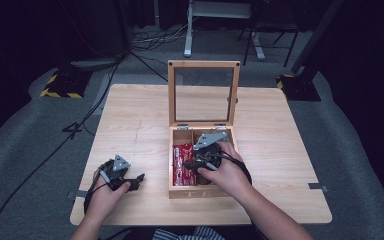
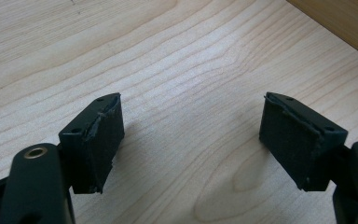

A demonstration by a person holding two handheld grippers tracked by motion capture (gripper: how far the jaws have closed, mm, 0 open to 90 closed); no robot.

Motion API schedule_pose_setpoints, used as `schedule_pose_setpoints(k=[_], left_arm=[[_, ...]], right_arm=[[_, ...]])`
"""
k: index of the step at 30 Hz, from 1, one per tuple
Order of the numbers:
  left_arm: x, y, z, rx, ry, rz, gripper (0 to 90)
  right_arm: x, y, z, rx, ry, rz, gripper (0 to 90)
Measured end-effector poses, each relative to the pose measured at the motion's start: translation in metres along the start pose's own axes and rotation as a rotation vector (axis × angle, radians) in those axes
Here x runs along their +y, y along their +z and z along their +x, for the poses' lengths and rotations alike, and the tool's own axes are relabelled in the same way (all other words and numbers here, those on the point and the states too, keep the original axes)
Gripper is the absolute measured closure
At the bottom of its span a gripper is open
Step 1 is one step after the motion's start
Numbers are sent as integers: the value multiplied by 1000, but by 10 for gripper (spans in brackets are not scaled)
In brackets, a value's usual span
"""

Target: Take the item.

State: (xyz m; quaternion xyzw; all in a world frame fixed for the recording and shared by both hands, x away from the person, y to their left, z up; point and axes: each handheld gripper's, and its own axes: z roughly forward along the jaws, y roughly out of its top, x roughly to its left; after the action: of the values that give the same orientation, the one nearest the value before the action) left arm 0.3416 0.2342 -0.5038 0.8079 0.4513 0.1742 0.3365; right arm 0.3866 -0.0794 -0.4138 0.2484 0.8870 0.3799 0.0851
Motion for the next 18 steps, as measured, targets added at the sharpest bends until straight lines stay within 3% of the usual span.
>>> schedule_pose_setpoints(k=[10,18], left_arm=[[0,0,0,0,-1,0,221],[0,0,0,0,-1,0,221]], right_arm=[[6,19,8,-6,45,108,546],[10,31,17,-58,4,194,624]])
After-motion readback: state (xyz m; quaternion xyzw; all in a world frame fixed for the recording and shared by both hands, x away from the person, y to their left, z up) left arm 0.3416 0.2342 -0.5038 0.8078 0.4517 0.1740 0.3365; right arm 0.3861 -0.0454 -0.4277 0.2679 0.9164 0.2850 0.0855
